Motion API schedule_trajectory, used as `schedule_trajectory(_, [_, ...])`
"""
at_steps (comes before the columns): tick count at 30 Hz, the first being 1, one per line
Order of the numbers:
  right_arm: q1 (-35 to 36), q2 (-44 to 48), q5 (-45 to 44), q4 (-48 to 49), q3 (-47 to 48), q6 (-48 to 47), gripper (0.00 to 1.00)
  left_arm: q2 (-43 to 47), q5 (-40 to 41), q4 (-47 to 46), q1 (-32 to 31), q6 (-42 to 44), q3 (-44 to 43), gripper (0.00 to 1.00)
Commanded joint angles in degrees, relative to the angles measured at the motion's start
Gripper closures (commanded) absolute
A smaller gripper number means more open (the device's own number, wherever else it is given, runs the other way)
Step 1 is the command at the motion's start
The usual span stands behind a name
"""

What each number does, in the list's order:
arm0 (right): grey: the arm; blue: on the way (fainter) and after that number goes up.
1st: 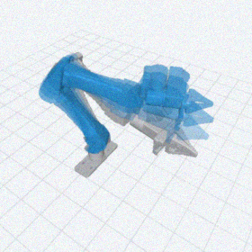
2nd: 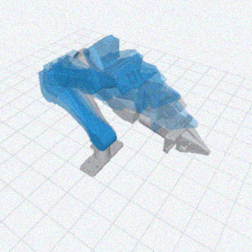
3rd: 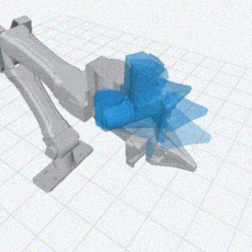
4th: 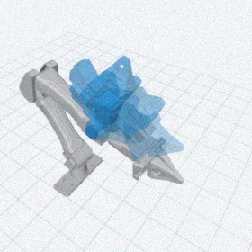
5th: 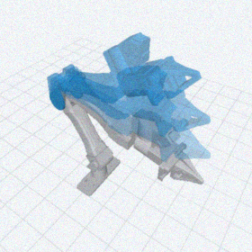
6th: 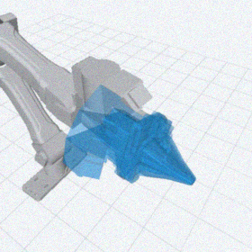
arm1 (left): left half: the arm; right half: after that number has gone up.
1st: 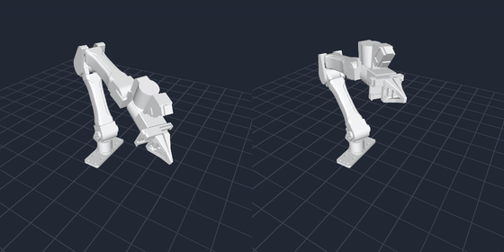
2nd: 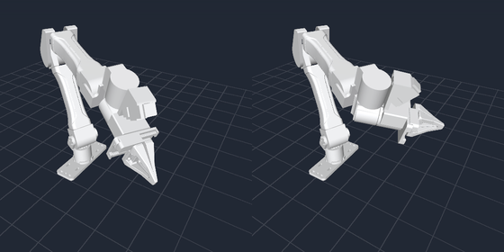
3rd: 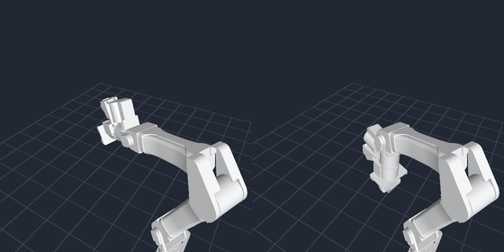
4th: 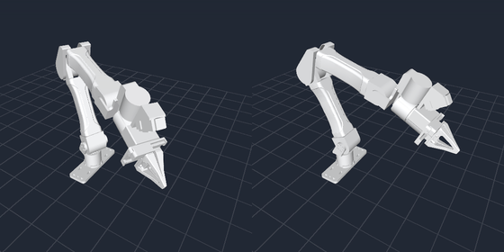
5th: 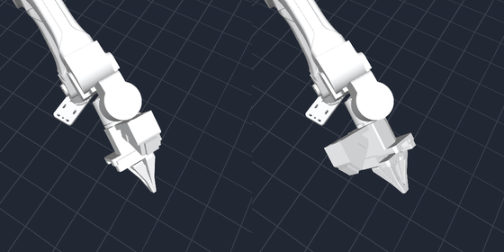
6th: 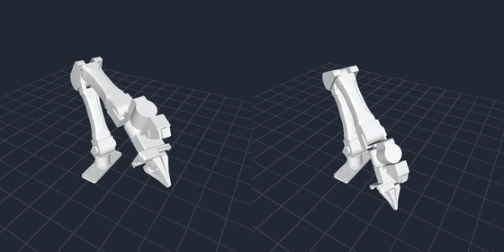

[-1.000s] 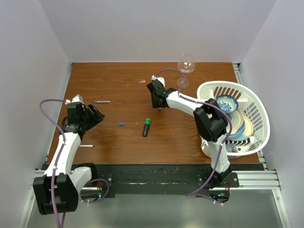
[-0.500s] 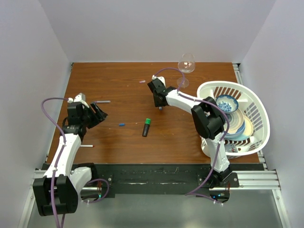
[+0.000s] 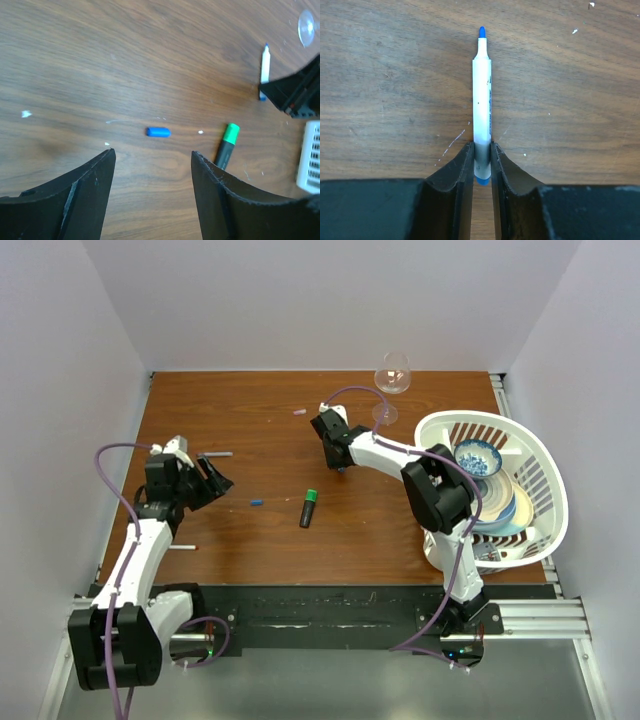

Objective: Insert the pens into the pen caps

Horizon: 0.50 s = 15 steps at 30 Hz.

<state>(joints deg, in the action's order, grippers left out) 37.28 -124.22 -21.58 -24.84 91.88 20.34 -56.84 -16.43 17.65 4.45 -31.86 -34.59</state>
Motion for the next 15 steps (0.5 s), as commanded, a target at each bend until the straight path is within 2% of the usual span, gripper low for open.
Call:
schedule_trajectory(1, [0.6,-0.1,1.5,-2.3,-3.7,-1.1,0.85,-0.7,-0.5,-1.3,-5.6,0.2,-3.0,0.33])
schedule_trajectory(5, [1.4,3.5,3.4,0.2,-8.5,-1.2,0.91,-2.7,0.0,-2.9,-10.3,-3.3,-3.1,0.32])
schedule_trajectory(15, [6.5,18.7,6.2,10.8,-22.1,0.3,0.94,-8.4,-3.0,-16.8,-12.9,-13.2,-1.0,0.34])
